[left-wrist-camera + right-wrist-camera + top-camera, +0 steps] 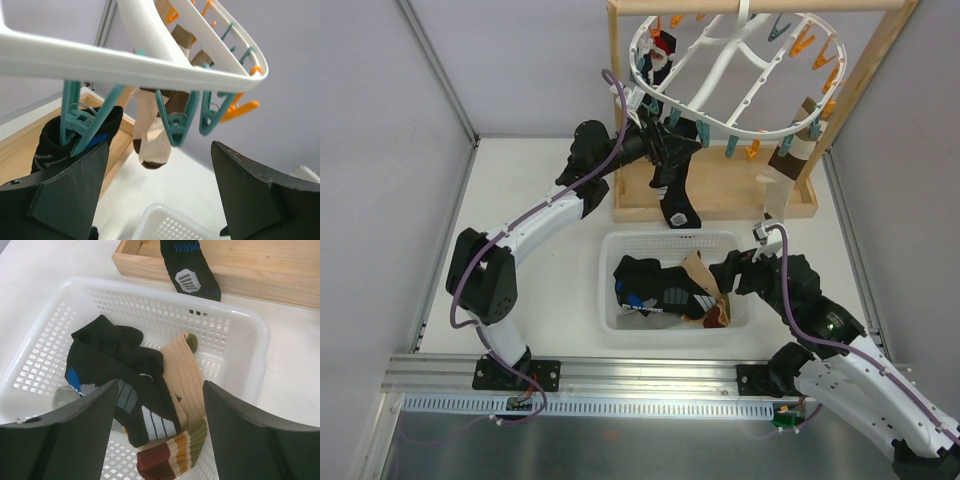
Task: Clip the socks to the hanger
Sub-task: Open the clamp at the hanger.
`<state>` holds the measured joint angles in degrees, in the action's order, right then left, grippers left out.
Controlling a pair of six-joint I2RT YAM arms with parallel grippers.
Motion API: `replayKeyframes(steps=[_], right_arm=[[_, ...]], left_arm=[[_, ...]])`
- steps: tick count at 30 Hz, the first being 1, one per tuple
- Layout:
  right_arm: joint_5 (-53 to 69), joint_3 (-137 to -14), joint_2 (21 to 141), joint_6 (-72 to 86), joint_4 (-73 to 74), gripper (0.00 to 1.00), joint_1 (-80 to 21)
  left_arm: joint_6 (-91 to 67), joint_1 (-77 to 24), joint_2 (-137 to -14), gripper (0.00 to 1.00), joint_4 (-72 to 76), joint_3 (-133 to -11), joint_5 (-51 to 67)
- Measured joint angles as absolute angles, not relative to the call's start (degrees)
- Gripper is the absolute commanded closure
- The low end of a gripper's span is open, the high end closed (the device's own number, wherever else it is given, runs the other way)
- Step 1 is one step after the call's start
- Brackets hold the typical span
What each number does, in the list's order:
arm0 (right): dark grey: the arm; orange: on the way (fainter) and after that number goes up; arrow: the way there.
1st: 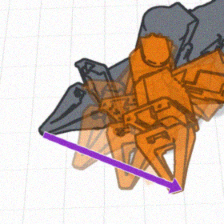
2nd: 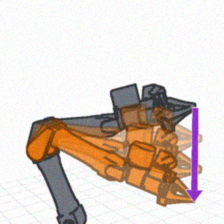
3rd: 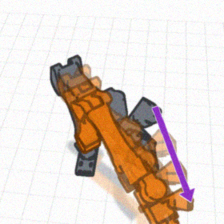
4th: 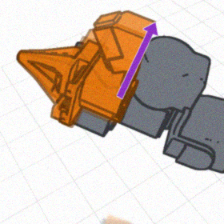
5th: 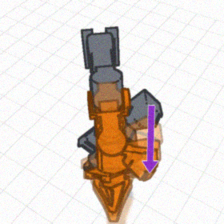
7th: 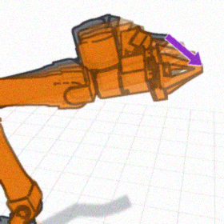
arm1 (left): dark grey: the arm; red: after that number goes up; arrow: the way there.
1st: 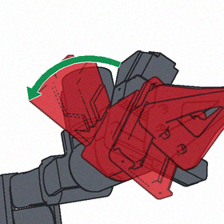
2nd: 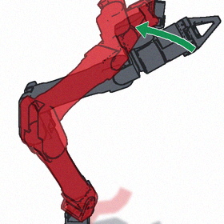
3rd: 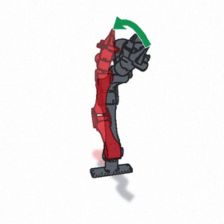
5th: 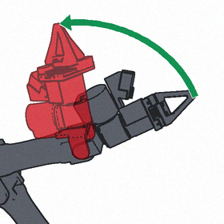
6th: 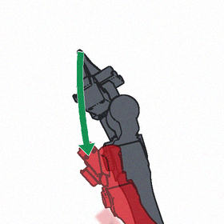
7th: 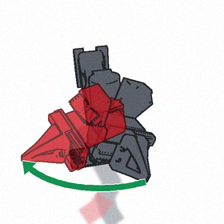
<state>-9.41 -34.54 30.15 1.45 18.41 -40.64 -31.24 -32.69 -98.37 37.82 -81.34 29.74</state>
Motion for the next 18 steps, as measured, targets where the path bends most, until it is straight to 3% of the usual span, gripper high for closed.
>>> replayKeyframes(steps=[9,18], right_arm=[[-9.41,-34.11,29.08,1.04,19.14,0.27,-40.66],[-9.37,-34.11,30.81,0.84,19.11,0.27,-40.66]], left_arm=[[-37.63,-31.79,-105.1,0.18,41.93,-88.16,30.26],[-39.9,-31.79,-107.37,0.27,44.38,-91.59,32.75]])
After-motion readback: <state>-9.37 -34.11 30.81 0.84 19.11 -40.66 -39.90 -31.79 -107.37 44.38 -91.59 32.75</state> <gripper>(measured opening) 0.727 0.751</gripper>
